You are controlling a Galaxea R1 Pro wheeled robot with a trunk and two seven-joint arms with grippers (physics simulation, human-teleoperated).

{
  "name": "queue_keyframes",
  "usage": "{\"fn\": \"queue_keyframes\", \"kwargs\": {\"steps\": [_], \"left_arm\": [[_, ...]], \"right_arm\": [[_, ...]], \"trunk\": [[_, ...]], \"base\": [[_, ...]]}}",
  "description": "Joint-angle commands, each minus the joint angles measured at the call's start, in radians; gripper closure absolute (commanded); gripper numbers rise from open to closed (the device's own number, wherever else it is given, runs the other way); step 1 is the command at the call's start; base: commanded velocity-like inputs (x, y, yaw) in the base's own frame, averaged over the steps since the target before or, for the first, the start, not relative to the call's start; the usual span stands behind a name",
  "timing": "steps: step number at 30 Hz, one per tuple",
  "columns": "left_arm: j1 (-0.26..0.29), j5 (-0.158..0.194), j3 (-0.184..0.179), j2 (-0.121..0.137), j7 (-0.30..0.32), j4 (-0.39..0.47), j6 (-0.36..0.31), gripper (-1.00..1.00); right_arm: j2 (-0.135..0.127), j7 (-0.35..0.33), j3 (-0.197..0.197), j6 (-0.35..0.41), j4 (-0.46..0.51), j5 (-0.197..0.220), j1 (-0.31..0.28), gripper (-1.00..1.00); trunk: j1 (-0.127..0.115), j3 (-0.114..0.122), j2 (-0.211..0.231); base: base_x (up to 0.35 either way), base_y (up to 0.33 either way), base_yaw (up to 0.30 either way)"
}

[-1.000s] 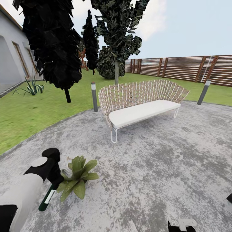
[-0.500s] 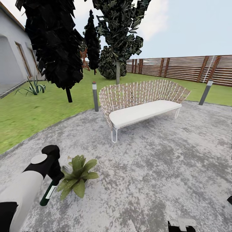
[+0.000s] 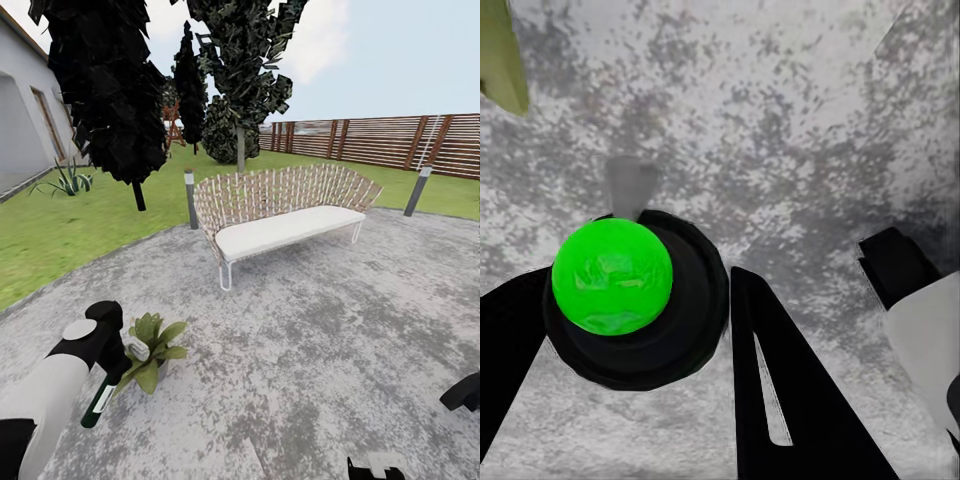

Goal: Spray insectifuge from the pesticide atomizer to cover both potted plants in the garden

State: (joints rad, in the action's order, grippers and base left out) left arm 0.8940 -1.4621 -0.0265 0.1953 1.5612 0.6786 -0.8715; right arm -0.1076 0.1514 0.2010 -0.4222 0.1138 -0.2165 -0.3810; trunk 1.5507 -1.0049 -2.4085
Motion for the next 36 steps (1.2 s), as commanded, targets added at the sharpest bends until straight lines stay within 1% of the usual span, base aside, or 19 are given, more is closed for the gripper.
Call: {"fn": "queue_keyframes", "kwargs": {"steps": [1,4,6,7,9,12,15,16,19,20,22,23,24,25,28,30,32,34,36], "left_arm": [[0.001,-0.007,-0.003,0.001,0.010,0.001,-0.011,1.00],[-0.003,-0.007,-0.001,0.002,0.010,-0.001,-0.011,1.00],[-0.022,-0.007,0.006,0.006,0.010,-0.001,-0.011,1.00],[-0.039,-0.007,0.016,0.007,0.010,-0.001,-0.011,1.00],[-0.050,-0.006,0.035,0.006,0.010,-0.004,-0.011,1.00],[-0.058,-0.004,0.079,0.003,-0.030,-0.013,-0.011,1.00],[-0.073,-0.003,0.093,-0.005,-0.040,-0.014,-0.011,1.00],[-0.088,-0.003,0.096,-0.012,-0.047,-0.013,-0.012,1.00],[-0.096,-0.001,0.098,-0.028,-0.061,-0.008,-0.013,1.00],[-0.098,0.003,0.099,-0.038,-0.076,-0.007,-0.014,1.00],[-0.100,0.019,0.100,-0.058,-0.130,-0.012,-0.015,1.00],[-0.110,0.054,0.100,-0.070,-0.203,-0.015,-0.015,1.00],[-0.119,0.076,0.100,-0.073,-0.237,-0.016,-0.015,1.00],[-0.130,0.114,0.099,-0.076,-0.284,-0.016,-0.015,1.00],[-0.140,0.188,0.099,-0.078,-0.400,-0.016,-0.015,1.00],[-0.142,0.206,0.099,-0.077,-0.434,-0.016,-0.015,1.00],[-0.144,0.216,0.100,-0.071,-0.452,-0.016,-0.015,1.00],[-0.146,0.219,0.123,-0.067,-0.457,-0.017,-0.014,1.00],[-0.147,0.220,0.160,-0.066,-0.458,-0.017,-0.013,1.00]], "right_arm": [[0.000,0.003,0.006,-0.003,-0.001,-0.011,-0.001,-1.00],[0.000,0.003,0.006,-0.004,0.000,-0.011,-0.001,-1.00],[0.000,0.003,0.006,-0.004,0.000,-0.011,-0.001,-1.00],[0.000,0.003,0.006,-0.004,0.000,-0.011,-0.001,-1.00],[0.000,0.003,0.006,-0.004,0.000,-0.011,-0.001,-1.00],[0.000,0.003,0.006,-0.004,0.000,-0.011,-0.001,-1.00],[0.001,0.003,0.006,-0.004,0.000,-0.011,-0.001,-1.00],[0.001,0.003,0.006,-0.004,0.000,-0.011,-0.001,-1.00],[0.000,0.003,0.006,-0.004,0.000,-0.011,0.000,-1.00],[0.000,0.003,0.006,-0.004,0.000,-0.011,-0.001,-1.00],[0.000,0.003,0.006,-0.004,0.000,-0.011,-0.001,-1.00],[-0.001,0.003,0.006,-0.004,0.000,-0.011,-0.001,-1.00],[-0.001,0.003,0.006,-0.004,0.000,-0.011,-0.001,-1.00],[-0.001,0.003,0.006,-0.004,0.000,-0.011,-0.001,-1.00],[-0.001,0.003,0.006,-0.004,0.000,-0.011,-0.001,-1.00],[-0.001,0.003,0.006,-0.004,0.000,-0.011,0.000,-1.00],[-0.001,0.003,0.006,-0.004,0.000,-0.011,0.000,-1.00],[-0.001,0.003,0.006,-0.004,0.000,-0.011,-0.001,-1.00],[0.000,0.003,0.006,-0.003,-0.001,-0.011,-0.001,-1.00]], "trunk": [[-0.001,-0.001,0.000],[-0.001,-0.001,0.000],[-0.001,-0.001,0.000],[-0.001,-0.001,0.000],[-0.001,-0.001,0.000],[-0.001,-0.001,0.000],[-0.001,-0.001,0.000],[-0.001,-0.001,0.000],[-0.001,-0.001,0.000],[-0.001,-0.001,0.000],[-0.001,-0.001,0.000],[-0.001,-0.001,0.000],[-0.001,-0.001,0.000],[-0.001,-0.001,0.000],[-0.001,-0.001,0.000],[-0.001,-0.001,0.000],[-0.001,-0.001,0.000],[-0.001,-0.001,0.000],[-0.001,-0.001,0.000]], "base": [[-0.144,-0.160,0.000],[-0.063,-0.070,0.000],[-0.018,-0.020,0.000],[-0.005,-0.006,0.086],[-0.003,-0.003,0.177],[-0.001,-0.001,0.252],[0.000,0.000,0.273],[0.000,0.000,0.245],[0.000,0.000,0.114],[0.000,0.000,0.035],[0.000,0.000,0.015],[0.000,0.000,0.005],[0.000,0.000,0.003],[0.000,0.000,0.002],[0.000,0.000,0.000],[0.000,0.000,0.000],[0.000,0.000,0.000],[0.000,0.000,0.000],[0.000,0.000,0.000]]}}
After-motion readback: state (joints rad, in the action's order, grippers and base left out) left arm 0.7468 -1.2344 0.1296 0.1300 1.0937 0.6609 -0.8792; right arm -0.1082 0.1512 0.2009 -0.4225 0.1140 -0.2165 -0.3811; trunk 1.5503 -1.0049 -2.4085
